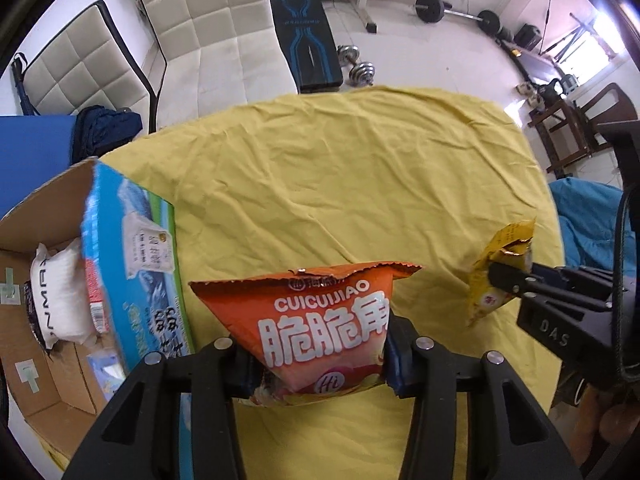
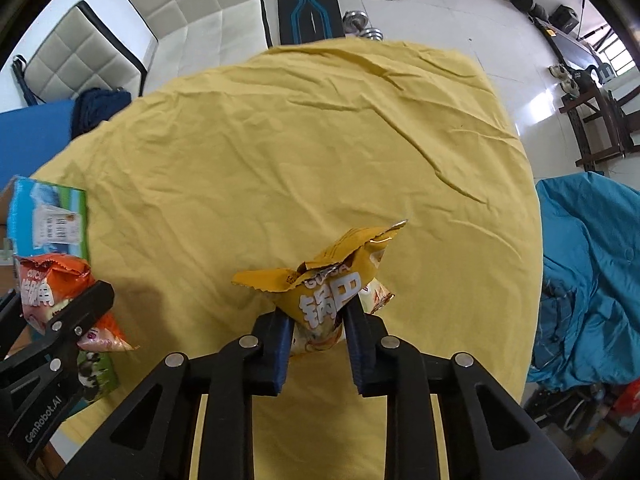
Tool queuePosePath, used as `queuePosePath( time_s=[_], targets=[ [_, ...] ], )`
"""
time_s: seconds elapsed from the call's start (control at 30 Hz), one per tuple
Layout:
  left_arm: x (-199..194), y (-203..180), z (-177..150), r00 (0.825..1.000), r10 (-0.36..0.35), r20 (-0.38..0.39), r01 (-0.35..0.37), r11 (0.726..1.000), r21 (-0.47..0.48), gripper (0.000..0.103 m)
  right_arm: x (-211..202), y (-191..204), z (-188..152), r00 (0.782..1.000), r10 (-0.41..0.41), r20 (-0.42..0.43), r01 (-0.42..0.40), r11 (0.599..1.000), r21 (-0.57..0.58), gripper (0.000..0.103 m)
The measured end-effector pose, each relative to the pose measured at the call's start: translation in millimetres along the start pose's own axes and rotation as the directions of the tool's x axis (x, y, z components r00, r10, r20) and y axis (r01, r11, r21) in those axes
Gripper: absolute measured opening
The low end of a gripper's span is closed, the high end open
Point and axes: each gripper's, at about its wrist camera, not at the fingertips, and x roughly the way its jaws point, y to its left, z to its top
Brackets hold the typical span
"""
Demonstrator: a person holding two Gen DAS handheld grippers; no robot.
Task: Organize snacks
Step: 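Carry the orange and yellow bags with both grippers over the box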
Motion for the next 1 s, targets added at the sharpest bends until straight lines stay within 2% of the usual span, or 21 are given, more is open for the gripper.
queuePosePath(
  time_s=[0.1,0.47,0.73,1.0],
  targets=[
    [-14,4,-5,1.0,-0.015,0.026,0.015,1.0,-0.001,0.043,-21,3,-19,0.999,0.022,0.034,-0.022,1.0,0.0,0.023],
    [-73,27,-22,0.992,-0.04,0.119,0.045,0.998,-0.035,0.043,-97,59,-51,0.983,0.115,0.141,-0.109,0.993,-0.05,0.022],
    [-115,79,-51,0.984,-0.036,0.173,0.049,0.996,-0.07,0.043,-135,122,-77,0.968,0.167,0.188,-0.148,0.983,-0.111,0.021],
    [-143,162,-83,0.981,-0.008,0.195,0.035,0.99,-0.135,0.043,-157,219,-102,0.952,0.233,0.197,-0.192,0.96,-0.206,0.021]
  ],
)
